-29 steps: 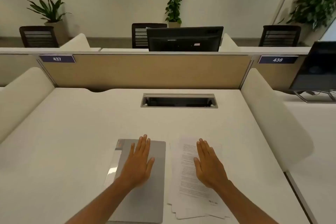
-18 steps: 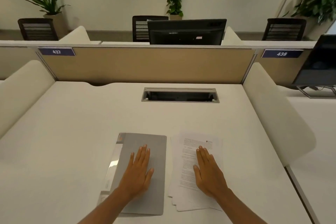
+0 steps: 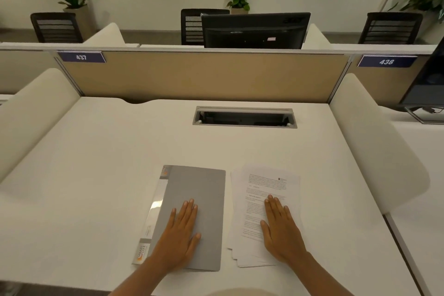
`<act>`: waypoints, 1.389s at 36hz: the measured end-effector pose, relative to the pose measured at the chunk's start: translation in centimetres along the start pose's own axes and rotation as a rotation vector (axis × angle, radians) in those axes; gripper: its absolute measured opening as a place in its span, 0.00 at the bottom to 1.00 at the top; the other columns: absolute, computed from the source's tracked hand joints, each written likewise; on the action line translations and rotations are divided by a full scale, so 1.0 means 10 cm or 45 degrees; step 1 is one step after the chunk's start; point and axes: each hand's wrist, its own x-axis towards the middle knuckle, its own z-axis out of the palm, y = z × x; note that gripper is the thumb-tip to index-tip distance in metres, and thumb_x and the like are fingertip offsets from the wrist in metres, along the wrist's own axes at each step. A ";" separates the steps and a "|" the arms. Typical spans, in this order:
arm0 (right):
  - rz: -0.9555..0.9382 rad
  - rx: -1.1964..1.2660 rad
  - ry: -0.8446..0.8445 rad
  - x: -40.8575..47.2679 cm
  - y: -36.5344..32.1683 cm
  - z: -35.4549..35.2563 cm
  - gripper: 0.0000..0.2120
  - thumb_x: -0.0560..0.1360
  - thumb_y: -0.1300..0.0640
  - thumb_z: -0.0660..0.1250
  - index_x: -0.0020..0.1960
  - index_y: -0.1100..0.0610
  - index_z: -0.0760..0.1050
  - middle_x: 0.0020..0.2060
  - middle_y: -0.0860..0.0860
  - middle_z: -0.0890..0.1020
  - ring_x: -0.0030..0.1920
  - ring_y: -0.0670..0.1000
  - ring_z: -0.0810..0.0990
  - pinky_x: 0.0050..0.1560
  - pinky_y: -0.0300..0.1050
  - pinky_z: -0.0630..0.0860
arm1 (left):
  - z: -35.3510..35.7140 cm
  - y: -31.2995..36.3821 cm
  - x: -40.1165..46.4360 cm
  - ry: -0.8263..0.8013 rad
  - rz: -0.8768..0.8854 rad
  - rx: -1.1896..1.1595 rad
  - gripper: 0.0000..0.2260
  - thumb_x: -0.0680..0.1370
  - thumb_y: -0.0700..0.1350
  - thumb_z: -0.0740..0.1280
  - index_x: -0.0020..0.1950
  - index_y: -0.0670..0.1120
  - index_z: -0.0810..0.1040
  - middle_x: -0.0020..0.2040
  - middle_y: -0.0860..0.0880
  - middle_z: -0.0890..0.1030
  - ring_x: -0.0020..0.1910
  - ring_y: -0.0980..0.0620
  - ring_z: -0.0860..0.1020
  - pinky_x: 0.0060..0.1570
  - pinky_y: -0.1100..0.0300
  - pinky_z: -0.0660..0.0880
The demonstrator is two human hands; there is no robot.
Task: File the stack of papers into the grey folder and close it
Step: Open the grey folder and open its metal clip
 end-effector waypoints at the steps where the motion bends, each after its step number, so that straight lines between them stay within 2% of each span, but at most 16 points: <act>1: -0.003 0.000 -0.001 0.00 0.00 0.00 0.33 0.83 0.43 0.48 0.83 0.57 0.46 0.83 0.50 0.48 0.82 0.49 0.44 0.82 0.54 0.48 | -0.01 0.00 -0.01 -0.012 0.001 -0.005 0.33 0.86 0.58 0.49 0.83 0.45 0.39 0.84 0.48 0.38 0.82 0.50 0.37 0.79 0.46 0.39; 10: -0.013 0.094 0.052 -0.01 -0.12 -0.09 0.32 0.84 0.45 0.50 0.83 0.57 0.48 0.83 0.49 0.48 0.82 0.48 0.43 0.81 0.53 0.46 | -0.21 0.11 -0.18 -0.260 0.189 -0.046 0.41 0.80 0.73 0.48 0.80 0.52 0.30 0.80 0.56 0.27 0.77 0.56 0.25 0.77 0.50 0.29; 12: -0.023 0.138 0.067 -0.02 -0.17 -0.11 0.31 0.84 0.45 0.51 0.83 0.57 0.49 0.83 0.49 0.49 0.82 0.47 0.43 0.82 0.54 0.48 | -0.19 0.11 -0.23 -0.256 0.254 0.044 0.45 0.78 0.75 0.50 0.82 0.50 0.35 0.82 0.54 0.32 0.79 0.53 0.28 0.76 0.53 0.28; 14: -0.039 0.173 0.079 -0.03 -0.21 -0.12 0.31 0.84 0.46 0.51 0.83 0.56 0.50 0.83 0.48 0.48 0.82 0.47 0.43 0.82 0.53 0.48 | -0.16 0.10 -0.28 -0.277 0.228 0.139 0.46 0.77 0.75 0.54 0.84 0.48 0.43 0.84 0.51 0.42 0.82 0.49 0.37 0.77 0.54 0.33; 15: -0.050 0.184 0.082 -0.03 -0.22 -0.11 0.31 0.84 0.45 0.51 0.83 0.56 0.50 0.83 0.48 0.48 0.82 0.47 0.43 0.82 0.53 0.48 | -0.15 0.10 -0.29 -0.273 0.215 0.141 0.46 0.77 0.74 0.55 0.84 0.48 0.43 0.84 0.52 0.41 0.81 0.50 0.37 0.77 0.54 0.32; 18: -0.080 0.216 0.082 -0.05 -0.28 -0.10 0.30 0.84 0.46 0.51 0.83 0.55 0.51 0.83 0.47 0.48 0.82 0.46 0.42 0.81 0.48 0.43 | -0.05 0.09 -0.33 -0.246 0.213 0.037 0.46 0.79 0.69 0.59 0.80 0.56 0.28 0.80 0.59 0.29 0.78 0.56 0.27 0.75 0.56 0.26; 20: -0.093 0.234 0.071 -0.07 -0.33 -0.09 0.30 0.84 0.48 0.53 0.83 0.54 0.50 0.83 0.46 0.47 0.82 0.44 0.40 0.81 0.45 0.40 | -0.04 0.10 -0.35 -0.215 0.226 0.036 0.47 0.79 0.67 0.62 0.78 0.58 0.26 0.80 0.59 0.29 0.78 0.57 0.28 0.75 0.55 0.27; 24: -0.121 0.261 0.040 -0.12 -0.41 -0.07 0.30 0.85 0.47 0.53 0.83 0.52 0.49 0.82 0.44 0.45 0.80 0.41 0.36 0.81 0.45 0.40 | -0.02 0.09 -0.42 -0.288 0.171 0.143 0.53 0.72 0.66 0.73 0.84 0.48 0.45 0.84 0.51 0.45 0.81 0.49 0.42 0.76 0.53 0.34; 26: -0.119 0.264 0.025 -0.14 -0.42 -0.05 0.30 0.85 0.47 0.54 0.83 0.51 0.48 0.82 0.43 0.44 0.79 0.39 0.32 0.79 0.43 0.37 | -0.04 0.12 -0.44 -0.298 0.157 0.199 0.54 0.69 0.67 0.74 0.84 0.46 0.51 0.84 0.50 0.50 0.81 0.45 0.50 0.77 0.53 0.36; 28: -0.119 0.261 -0.003 -0.15 -0.41 -0.01 0.31 0.85 0.46 0.53 0.83 0.50 0.46 0.82 0.42 0.43 0.78 0.39 0.31 0.78 0.42 0.35 | -0.07 0.15 -0.46 -0.268 0.171 0.227 0.48 0.72 0.65 0.72 0.83 0.46 0.55 0.84 0.49 0.50 0.81 0.47 0.52 0.78 0.53 0.36; 31: -0.157 0.250 -0.042 -0.16 -0.37 0.06 0.31 0.85 0.46 0.51 0.83 0.51 0.45 0.83 0.43 0.43 0.81 0.45 0.39 0.81 0.48 0.41 | -0.05 0.17 -0.51 -0.177 0.176 0.340 0.37 0.77 0.62 0.63 0.82 0.46 0.60 0.85 0.48 0.48 0.82 0.50 0.50 0.79 0.54 0.36; 34: -0.176 0.273 -0.063 -0.16 -0.32 0.12 0.30 0.85 0.48 0.52 0.83 0.54 0.46 0.83 0.45 0.44 0.82 0.46 0.41 0.81 0.49 0.45 | -0.05 0.21 -0.54 -0.229 0.176 0.328 0.46 0.69 0.59 0.78 0.82 0.47 0.61 0.81 0.50 0.63 0.78 0.51 0.65 0.79 0.53 0.41; 36: -0.183 0.261 -0.071 -0.17 -0.29 0.15 0.30 0.85 0.48 0.52 0.83 0.54 0.46 0.83 0.46 0.44 0.82 0.47 0.41 0.81 0.51 0.46 | -0.02 0.22 -0.56 -0.213 0.169 0.347 0.49 0.64 0.54 0.83 0.80 0.46 0.64 0.79 0.50 0.67 0.77 0.50 0.67 0.78 0.53 0.43; 43: -0.202 0.268 -0.076 -0.17 -0.30 0.15 0.29 0.85 0.49 0.51 0.83 0.55 0.47 0.83 0.47 0.45 0.82 0.46 0.41 0.81 0.53 0.46 | 0.06 0.25 -0.56 -0.261 0.108 0.338 0.61 0.50 0.42 0.84 0.81 0.43 0.62 0.81 0.45 0.61 0.79 0.47 0.58 0.78 0.51 0.44; 47: -0.195 0.357 -0.054 -0.18 -0.34 0.13 0.30 0.85 0.51 0.54 0.83 0.54 0.47 0.83 0.46 0.45 0.82 0.47 0.41 0.81 0.52 0.44 | 0.13 0.21 -0.53 -0.276 0.090 0.226 0.69 0.46 0.37 0.80 0.83 0.42 0.50 0.84 0.45 0.48 0.82 0.46 0.46 0.79 0.52 0.40; 50: -0.204 0.444 -0.004 -0.20 -0.44 0.09 0.30 0.84 0.54 0.58 0.83 0.54 0.50 0.83 0.46 0.48 0.82 0.48 0.45 0.81 0.50 0.45 | 0.16 0.19 -0.54 -0.255 0.084 0.139 0.71 0.46 0.34 0.80 0.83 0.42 0.46 0.84 0.46 0.42 0.83 0.48 0.42 0.78 0.54 0.37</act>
